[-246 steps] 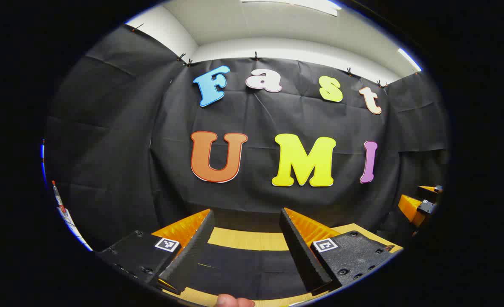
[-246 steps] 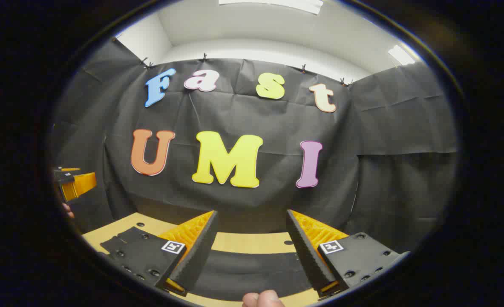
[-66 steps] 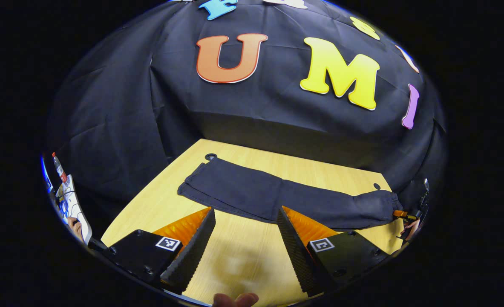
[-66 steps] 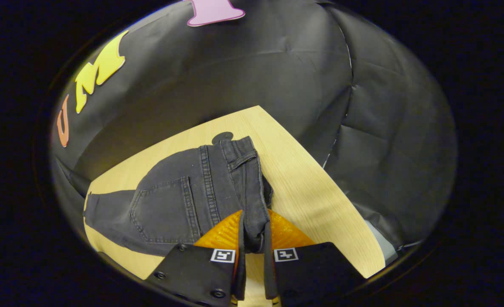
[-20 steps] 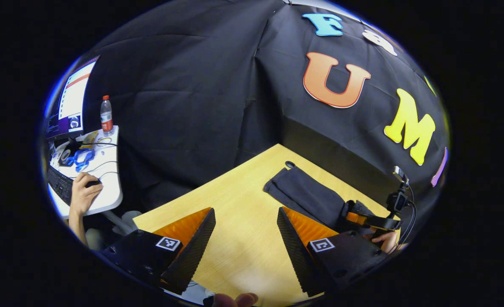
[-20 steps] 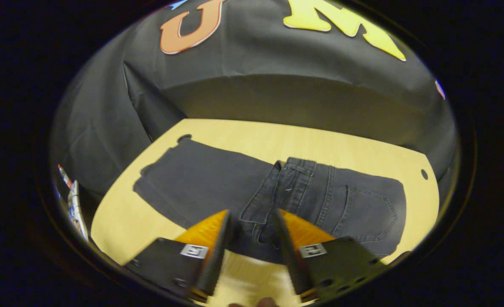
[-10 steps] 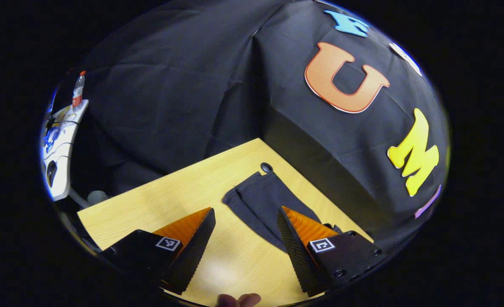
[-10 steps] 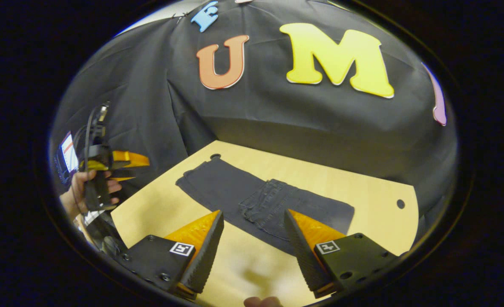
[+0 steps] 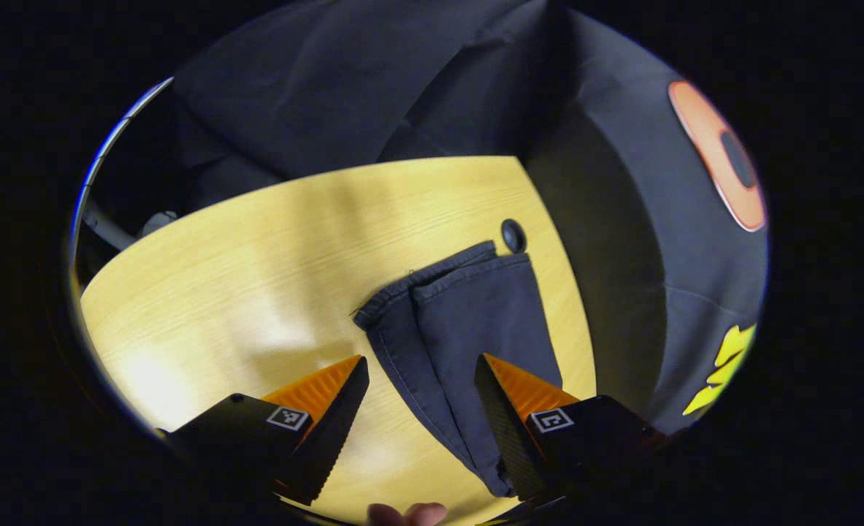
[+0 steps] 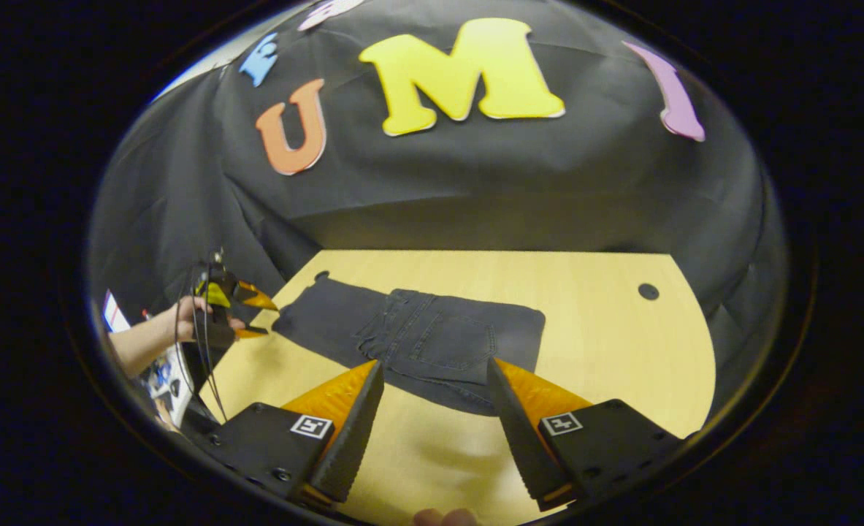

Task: Grasp the waist and the cuffs of the jeans and fold them to make the two legs overlap; first hold the waist and fold one-third of the jeans toward the cuffs, then hold the cuffs and fold the remaining one-third in the same direction to finish folding.

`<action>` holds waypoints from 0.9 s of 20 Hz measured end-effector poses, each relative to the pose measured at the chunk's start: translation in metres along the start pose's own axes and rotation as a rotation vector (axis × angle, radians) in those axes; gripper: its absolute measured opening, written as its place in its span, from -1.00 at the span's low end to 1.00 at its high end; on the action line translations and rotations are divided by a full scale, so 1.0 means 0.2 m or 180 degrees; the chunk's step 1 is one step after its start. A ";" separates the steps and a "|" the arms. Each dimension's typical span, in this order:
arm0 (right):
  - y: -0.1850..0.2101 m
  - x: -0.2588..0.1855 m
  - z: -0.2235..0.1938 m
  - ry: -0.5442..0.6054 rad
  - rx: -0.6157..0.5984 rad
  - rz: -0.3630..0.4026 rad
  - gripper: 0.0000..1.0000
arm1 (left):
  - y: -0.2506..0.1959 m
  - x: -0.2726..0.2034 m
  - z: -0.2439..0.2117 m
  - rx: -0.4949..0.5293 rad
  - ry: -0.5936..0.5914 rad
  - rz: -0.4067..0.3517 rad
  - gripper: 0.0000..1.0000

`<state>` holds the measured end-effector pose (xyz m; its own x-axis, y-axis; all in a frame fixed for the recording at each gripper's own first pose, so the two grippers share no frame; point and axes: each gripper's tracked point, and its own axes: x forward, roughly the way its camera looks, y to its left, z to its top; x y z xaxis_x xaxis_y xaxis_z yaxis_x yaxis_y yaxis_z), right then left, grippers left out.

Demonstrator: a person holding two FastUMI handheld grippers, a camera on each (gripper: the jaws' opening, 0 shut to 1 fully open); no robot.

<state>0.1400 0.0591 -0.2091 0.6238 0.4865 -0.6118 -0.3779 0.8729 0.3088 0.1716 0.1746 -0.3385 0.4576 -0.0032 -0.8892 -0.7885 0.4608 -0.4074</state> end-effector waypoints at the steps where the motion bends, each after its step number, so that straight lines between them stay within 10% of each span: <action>1: -0.03 0.02 0.01 -0.0005 0.0077 -0.0021 0.67 | 0.00 0.03 0.02 -0.0023 0.0022 0.0042 0.88; 18: -0.13 0.16 -0.20 0.0330 0.0881 0.0005 0.81 | 0.03 0.25 0.02 0.0003 0.0285 0.0922 0.82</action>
<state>0.1421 0.0513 -0.2664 0.5447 0.4938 -0.6779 -0.1689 0.8563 0.4880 0.1922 0.1811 -0.3843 0.1755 0.0502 -0.9832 -0.8805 0.4548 -0.1340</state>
